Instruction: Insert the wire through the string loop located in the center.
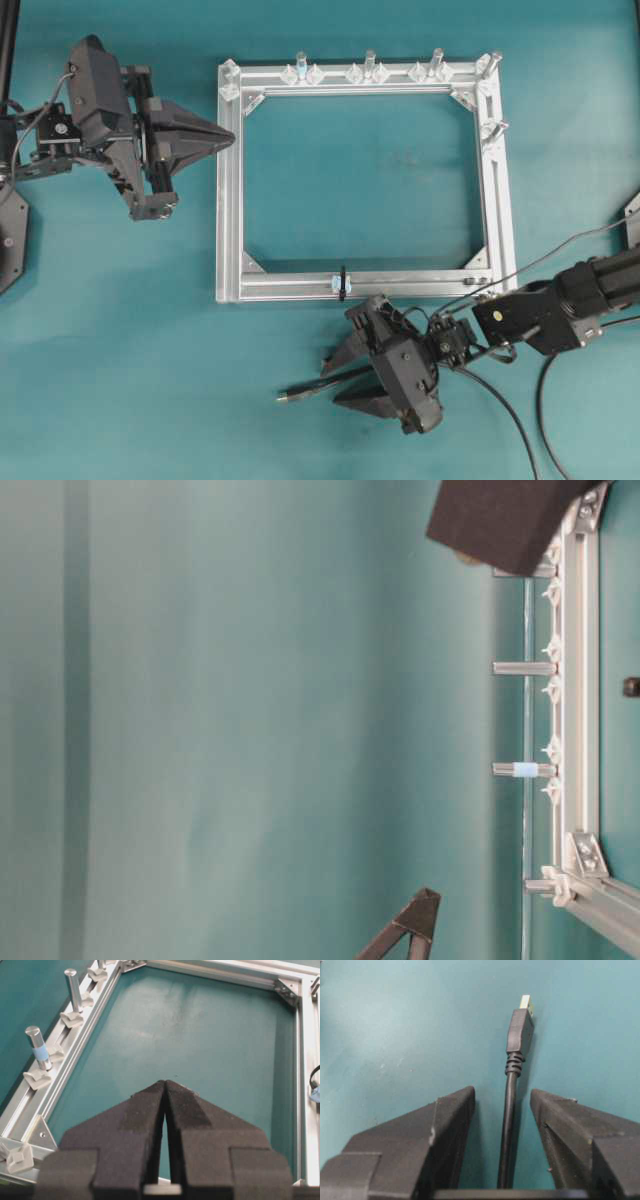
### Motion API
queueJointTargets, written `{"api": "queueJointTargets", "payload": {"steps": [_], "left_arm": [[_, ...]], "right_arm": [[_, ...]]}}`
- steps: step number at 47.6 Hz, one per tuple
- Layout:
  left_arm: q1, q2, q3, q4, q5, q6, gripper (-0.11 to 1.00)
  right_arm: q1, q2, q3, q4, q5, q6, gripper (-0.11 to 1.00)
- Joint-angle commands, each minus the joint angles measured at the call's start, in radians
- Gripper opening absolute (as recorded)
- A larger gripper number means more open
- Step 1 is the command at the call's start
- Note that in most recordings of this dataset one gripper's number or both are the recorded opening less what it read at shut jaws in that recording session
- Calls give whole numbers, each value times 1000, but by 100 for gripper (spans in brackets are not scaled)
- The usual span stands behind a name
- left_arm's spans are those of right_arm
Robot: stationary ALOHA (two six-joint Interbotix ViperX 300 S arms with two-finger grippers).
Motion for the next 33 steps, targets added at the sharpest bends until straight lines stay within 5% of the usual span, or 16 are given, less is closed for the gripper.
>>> {"api": "queueJointTargets", "payload": {"steps": [1,11,22,33], "left_arm": [[-3,-12,-11,2,0,-8,2],[-3,-12,-11,2,-2,-8,2],[-3,-12,-9,2,0,-8,2],[-5,-12,-8,2,0,-8,2]], "right_arm": [[5,-6,-12,0,14,-2,59],[5,-6,-12,2,20,-2,56],[5,-6,-11,2,77,-2,7],[5,-6,-12,2,114,-2,7]]}}
